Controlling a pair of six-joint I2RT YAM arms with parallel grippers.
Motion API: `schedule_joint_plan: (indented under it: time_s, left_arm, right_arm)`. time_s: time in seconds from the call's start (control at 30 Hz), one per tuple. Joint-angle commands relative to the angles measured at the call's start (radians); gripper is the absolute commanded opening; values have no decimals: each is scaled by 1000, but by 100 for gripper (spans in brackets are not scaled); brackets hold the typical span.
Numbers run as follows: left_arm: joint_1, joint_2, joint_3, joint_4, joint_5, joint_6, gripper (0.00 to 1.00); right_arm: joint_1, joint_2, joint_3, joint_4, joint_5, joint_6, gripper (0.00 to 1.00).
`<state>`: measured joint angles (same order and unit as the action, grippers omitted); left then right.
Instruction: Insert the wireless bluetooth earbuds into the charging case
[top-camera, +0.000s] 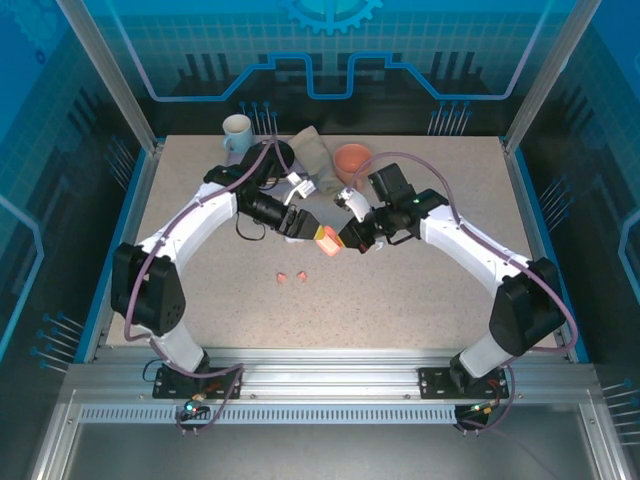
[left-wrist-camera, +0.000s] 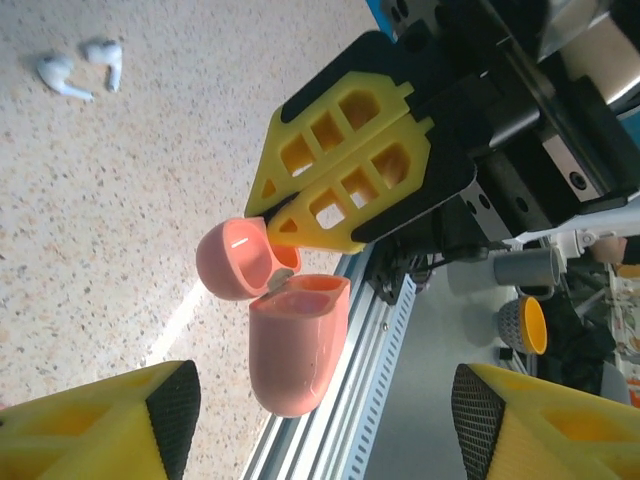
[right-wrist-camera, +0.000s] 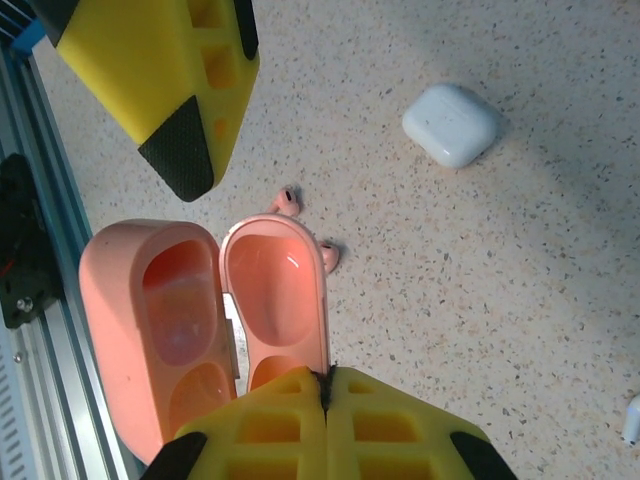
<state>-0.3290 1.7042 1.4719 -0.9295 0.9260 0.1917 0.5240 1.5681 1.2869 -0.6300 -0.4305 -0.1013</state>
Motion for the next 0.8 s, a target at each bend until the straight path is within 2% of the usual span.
schedule_joint_plan:
  time_s: [0.0, 0.2, 0.4, 0.77]
  left_arm:
    - [5, 44, 33, -77, 38, 61, 70]
    - [5, 80, 31, -65, 26, 58, 66]
    - [5, 90, 31, -70, 43, 68, 56]
    - [4, 111, 32, -119, 96, 104, 54]
  right_arm:
    - [24, 21, 43, -35, 14, -42, 0]
    - [44, 29, 54, -36, 31, -48, 0]
    - [47, 24, 51, -41, 39, -50, 0]
    - [50, 30, 64, -43, 42, -58, 0]
